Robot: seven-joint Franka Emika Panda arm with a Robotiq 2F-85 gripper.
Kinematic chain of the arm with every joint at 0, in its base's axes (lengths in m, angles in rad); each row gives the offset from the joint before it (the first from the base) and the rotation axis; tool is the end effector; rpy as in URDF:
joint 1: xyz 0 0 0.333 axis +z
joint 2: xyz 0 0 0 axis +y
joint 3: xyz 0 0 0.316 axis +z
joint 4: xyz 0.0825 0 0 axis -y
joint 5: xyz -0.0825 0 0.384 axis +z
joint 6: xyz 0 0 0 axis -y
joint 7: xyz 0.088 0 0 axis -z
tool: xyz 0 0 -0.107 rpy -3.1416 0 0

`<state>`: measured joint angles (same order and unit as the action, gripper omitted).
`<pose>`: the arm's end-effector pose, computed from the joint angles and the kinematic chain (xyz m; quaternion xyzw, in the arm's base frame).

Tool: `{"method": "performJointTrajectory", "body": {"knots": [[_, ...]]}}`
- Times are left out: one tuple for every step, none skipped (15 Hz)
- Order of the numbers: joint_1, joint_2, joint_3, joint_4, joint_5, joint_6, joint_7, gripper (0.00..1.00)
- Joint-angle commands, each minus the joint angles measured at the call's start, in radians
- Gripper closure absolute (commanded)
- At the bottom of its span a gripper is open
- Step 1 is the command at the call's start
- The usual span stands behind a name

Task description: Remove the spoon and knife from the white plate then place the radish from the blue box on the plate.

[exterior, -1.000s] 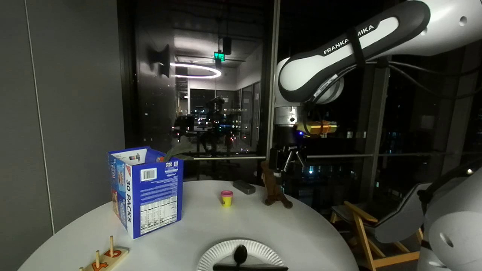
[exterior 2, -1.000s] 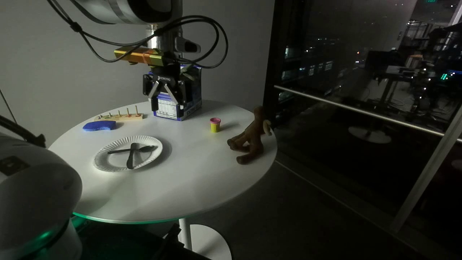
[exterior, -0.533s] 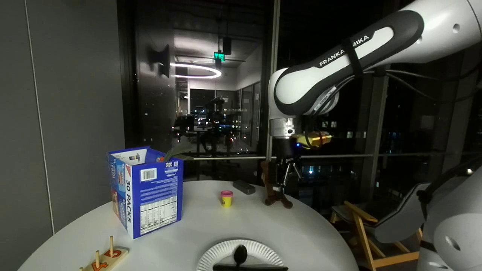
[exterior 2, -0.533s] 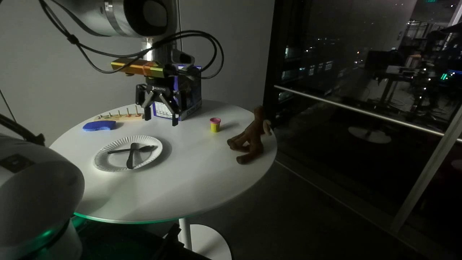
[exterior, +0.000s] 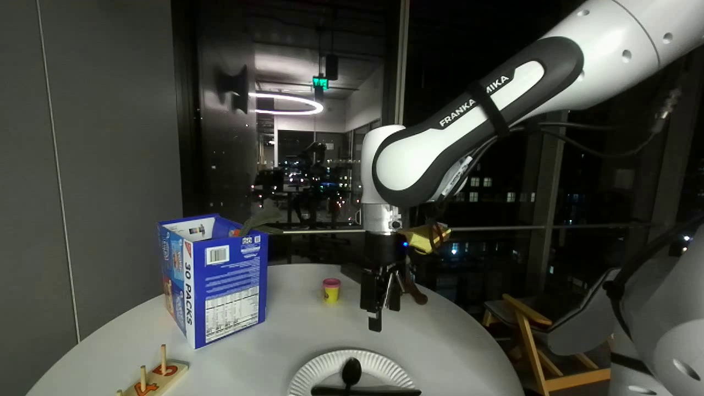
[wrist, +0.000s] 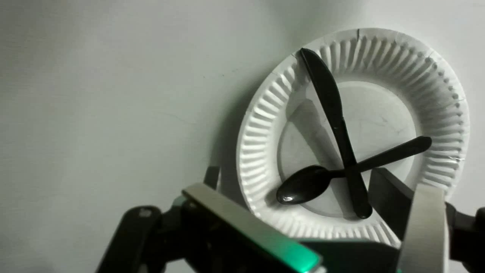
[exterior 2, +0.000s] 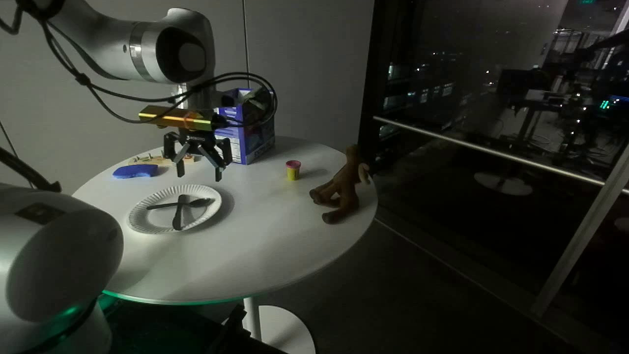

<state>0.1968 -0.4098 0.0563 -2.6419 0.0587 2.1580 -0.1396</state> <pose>0.3708 0.0974 0.3715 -0.9837 -0.1754 0.0378 0.0106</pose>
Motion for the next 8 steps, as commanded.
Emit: {"method": "performJointTrajectory", "body": {"knots": [[0.024, 0.081, 0.002, 0.025, 0.061, 0.082, -0.071, 0.0], [0.027, 0.105, 0.0, 0.031, 0.073, 0.092, -0.085, 0.0], [0.029, 0.123, -0.001, 0.034, 0.086, 0.105, -0.099, 0.0], [0.03, 0.138, 0.003, 0.038, 0.093, 0.115, -0.104, 0.0], [0.029, 0.154, 0.01, 0.041, 0.091, 0.13, -0.1, 0.0], [0.032, 0.171, 0.028, 0.021, 0.093, 0.174, -0.073, 0.0], [0.031, 0.191, 0.037, 0.021, 0.09, 0.197, -0.06, 0.0], [0.036, 0.212, 0.049, 0.014, 0.098, 0.224, -0.05, 0.0]]}}
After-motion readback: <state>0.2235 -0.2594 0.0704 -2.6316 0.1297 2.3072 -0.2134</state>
